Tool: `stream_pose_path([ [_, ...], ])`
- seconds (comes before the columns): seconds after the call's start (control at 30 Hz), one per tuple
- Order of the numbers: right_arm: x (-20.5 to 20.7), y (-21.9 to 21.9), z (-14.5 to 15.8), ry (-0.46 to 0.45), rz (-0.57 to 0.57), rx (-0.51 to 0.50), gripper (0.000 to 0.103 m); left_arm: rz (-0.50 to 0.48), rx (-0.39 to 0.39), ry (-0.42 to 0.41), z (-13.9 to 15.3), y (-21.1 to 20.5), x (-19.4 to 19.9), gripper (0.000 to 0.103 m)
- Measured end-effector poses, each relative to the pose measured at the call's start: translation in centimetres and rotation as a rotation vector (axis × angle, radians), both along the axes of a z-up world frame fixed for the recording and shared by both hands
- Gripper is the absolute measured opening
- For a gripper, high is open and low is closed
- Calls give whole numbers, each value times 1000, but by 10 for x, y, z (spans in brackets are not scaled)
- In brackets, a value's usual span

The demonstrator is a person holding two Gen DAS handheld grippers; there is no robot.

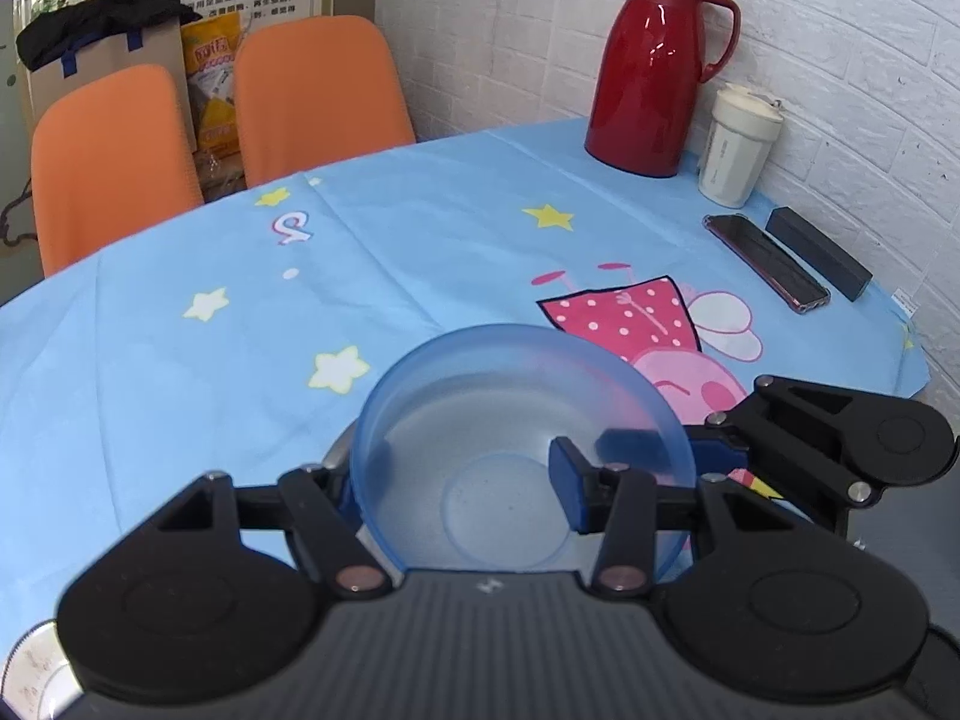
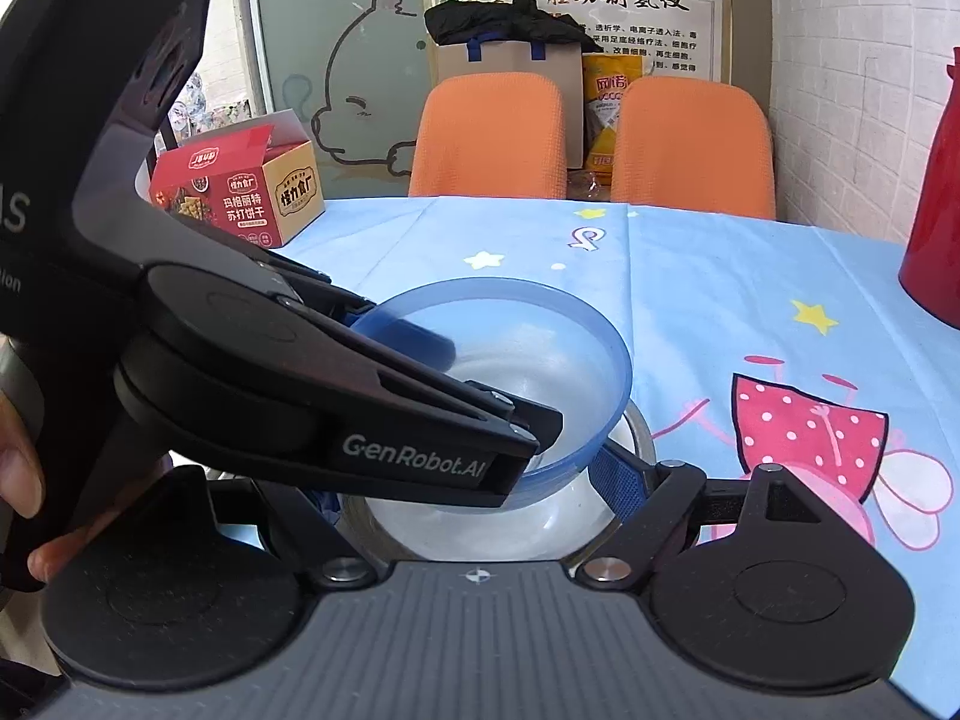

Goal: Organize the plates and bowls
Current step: 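Carry the blue bowl with the left gripper into the white bowl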

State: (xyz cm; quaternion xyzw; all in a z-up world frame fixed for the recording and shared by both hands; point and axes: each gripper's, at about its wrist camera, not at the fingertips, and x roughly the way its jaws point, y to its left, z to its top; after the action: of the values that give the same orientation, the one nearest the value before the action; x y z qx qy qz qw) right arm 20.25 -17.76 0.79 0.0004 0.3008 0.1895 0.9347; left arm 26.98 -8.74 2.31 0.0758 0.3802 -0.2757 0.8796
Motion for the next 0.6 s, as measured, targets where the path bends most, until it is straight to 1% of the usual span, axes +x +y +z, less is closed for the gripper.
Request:
stream_pose_path([
  [0.07,1,-1,-3,-1,6,3,69,4,3,15,-2,0,8,48],
  [0.13,3,-2,-5,13,8,5,69,2,1,28,-6,2,12,57],
  [0.2,4,-3,-8,18,12,-3,70,5,10,24,-11,3,14,60],
  [0.3,-6,-6,-14,22,15,-38,70,4,1,25,-14,7,17,60],
  [0.4,-10,-10,-14,26,15,-29,70,11,-29,43,-11,13,19,62],
  [0.5,-20,-13,-9,33,5,-37,71,27,-42,27,-4,20,16,64],
  [0.6,-37,-19,-7,32,-17,-35,71,51,-79,7,6,31,13,68],
])
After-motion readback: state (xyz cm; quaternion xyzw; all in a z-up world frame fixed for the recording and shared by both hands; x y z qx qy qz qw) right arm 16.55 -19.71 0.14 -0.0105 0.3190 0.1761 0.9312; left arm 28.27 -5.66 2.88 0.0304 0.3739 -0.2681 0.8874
